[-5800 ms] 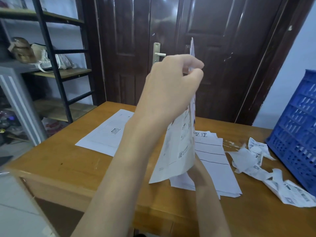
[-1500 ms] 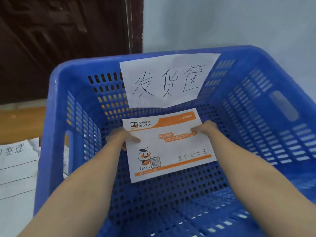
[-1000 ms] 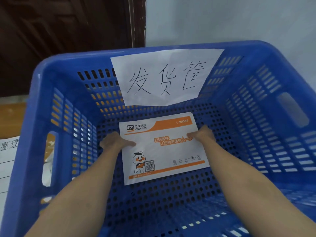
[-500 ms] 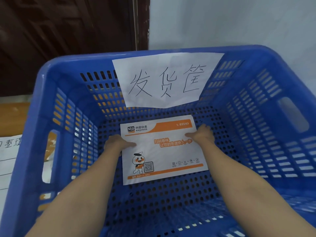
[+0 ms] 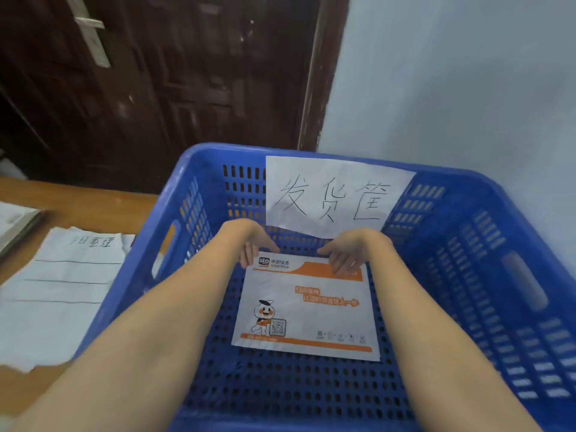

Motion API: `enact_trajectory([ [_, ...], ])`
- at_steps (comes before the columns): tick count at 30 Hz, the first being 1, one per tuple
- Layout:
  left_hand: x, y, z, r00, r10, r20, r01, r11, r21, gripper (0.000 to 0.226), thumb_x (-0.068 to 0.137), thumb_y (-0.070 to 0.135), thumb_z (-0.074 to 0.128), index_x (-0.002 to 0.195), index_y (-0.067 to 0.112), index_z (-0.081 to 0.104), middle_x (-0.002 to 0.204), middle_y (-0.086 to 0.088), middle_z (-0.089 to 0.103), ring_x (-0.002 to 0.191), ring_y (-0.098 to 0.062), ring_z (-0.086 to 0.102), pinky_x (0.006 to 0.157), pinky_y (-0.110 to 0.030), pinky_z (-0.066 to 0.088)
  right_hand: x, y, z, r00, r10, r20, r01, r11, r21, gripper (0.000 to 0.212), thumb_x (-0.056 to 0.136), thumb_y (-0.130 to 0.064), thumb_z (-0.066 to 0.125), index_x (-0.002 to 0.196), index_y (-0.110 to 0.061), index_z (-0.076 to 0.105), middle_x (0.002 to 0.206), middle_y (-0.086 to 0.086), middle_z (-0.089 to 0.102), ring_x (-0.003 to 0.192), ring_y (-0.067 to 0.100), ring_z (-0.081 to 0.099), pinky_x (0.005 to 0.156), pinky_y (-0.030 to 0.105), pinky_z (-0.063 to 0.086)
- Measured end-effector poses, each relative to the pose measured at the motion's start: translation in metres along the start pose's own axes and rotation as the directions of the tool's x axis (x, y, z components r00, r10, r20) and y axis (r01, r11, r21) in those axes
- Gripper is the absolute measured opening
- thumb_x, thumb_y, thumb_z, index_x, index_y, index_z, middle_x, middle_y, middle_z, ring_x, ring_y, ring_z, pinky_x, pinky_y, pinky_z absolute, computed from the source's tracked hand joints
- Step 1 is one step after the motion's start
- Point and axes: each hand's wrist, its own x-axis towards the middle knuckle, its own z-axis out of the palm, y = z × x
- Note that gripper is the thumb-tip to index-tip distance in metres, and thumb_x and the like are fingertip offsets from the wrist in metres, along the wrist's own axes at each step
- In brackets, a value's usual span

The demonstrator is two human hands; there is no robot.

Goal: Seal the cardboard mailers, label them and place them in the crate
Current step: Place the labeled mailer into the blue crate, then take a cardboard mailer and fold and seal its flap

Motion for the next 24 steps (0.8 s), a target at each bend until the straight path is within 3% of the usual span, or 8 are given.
enact_trajectory([
  [4, -0.060, -0.003, -0.021, 0.987, 0.145, 0.065, -0.137, 0.984, -0.110, 0.081, 0.091, 0.054, 0.052, 0.143, -0.006, 0.033, 0.144, -0.021, 0.043, 0.132, -0.030, 0.045, 0.111, -0.039, 0.037, -0.038, -0.040, -0.004, 0.997, -0.064, 0.044, 0.066, 0.997, -0.038, 0.066, 0.093, -0.046, 0.054, 0.132, 0.006, 0.046, 0.129, 0.022, 0.056, 0.118, 0.031, 0.057, 0.106, 0.041, 0.042],
  [6, -0.091, -0.011, -0.034, 0.970, 0.240, 0.041, -0.229, 0.957, -0.177, 0.077, 0.093, 0.053, 0.048, 0.143, -0.004, 0.034, 0.145, -0.019, 0.043, 0.132, -0.028, 0.045, 0.111, -0.038, 0.037, -0.062, -0.060, -0.006, 0.992, -0.108, 0.071, 0.110, 0.994, -0.029, 0.069, 0.092, -0.047, 0.054, 0.135, 0.006, 0.042, 0.132, 0.023, 0.053, 0.117, 0.031, 0.056, 0.105, 0.039, 0.041],
  [12, -0.178, -0.082, -0.068, 0.843, 0.456, -0.287, -0.526, 0.809, -0.262, 0.061, 0.093, 0.051, 0.048, 0.130, 0.002, 0.052, 0.128, -0.011, 0.062, 0.113, -0.017, 0.062, 0.103, -0.032, 0.044, -0.139, -0.130, 0.001, 0.952, -0.301, -0.060, 0.298, 0.953, -0.053, 0.067, 0.087, -0.049, 0.056, 0.126, 0.005, 0.051, 0.120, 0.021, 0.061, 0.100, 0.027, 0.064, 0.095, 0.036, 0.048],
  [15, -0.218, -0.142, -0.077, 0.731, 0.510, -0.453, -0.652, 0.719, -0.242, 0.057, 0.094, 0.049, 0.048, 0.130, 0.006, 0.055, 0.124, -0.006, 0.065, 0.111, -0.011, 0.063, 0.102, -0.029, 0.045, -0.181, -0.170, 0.024, 0.891, -0.423, -0.163, 0.405, 0.905, -0.131, 0.068, 0.086, -0.051, 0.055, 0.126, 0.003, 0.052, 0.110, 0.018, 0.065, 0.102, 0.027, 0.065, 0.101, 0.039, 0.046],
  [17, -0.244, -0.189, -0.081, 0.661, 0.520, -0.540, -0.708, 0.670, -0.222, 0.059, 0.093, 0.051, 0.048, 0.133, 0.008, 0.052, 0.125, -0.002, 0.064, 0.112, -0.008, 0.063, 0.102, -0.029, 0.045, -0.209, -0.200, 0.047, 0.840, -0.491, -0.230, 0.457, 0.869, -0.190, 0.070, 0.087, -0.052, 0.054, 0.130, 0.003, 0.050, 0.118, 0.020, 0.063, 0.107, 0.028, 0.063, 0.102, 0.038, 0.046],
  [19, -0.269, -0.238, -0.084, 0.610, 0.494, -0.620, -0.720, 0.672, -0.173, 0.060, 0.090, 0.054, 0.050, 0.133, 0.013, 0.053, 0.123, 0.004, 0.066, 0.111, -0.005, 0.062, 0.103, -0.029, 0.045, -0.234, -0.230, 0.078, 0.781, -0.559, -0.278, 0.513, 0.829, -0.223, 0.070, 0.087, -0.051, 0.055, 0.131, 0.003, 0.049, 0.125, 0.021, 0.060, 0.107, 0.027, 0.062, 0.099, 0.036, 0.046],
  [24, -0.314, -0.354, -0.087, 0.474, 0.344, -0.811, -0.705, 0.700, -0.114, 0.050, 0.091, 0.053, 0.051, 0.127, 0.019, 0.057, 0.120, 0.008, 0.066, 0.110, -0.003, 0.061, 0.102, -0.029, 0.046, -0.267, -0.305, 0.162, 0.585, -0.730, -0.354, 0.674, 0.680, -0.289, 0.063, 0.084, -0.055, 0.060, 0.125, -0.007, 0.057, 0.114, 0.009, 0.066, 0.100, 0.014, 0.065, 0.092, 0.029, 0.049],
])
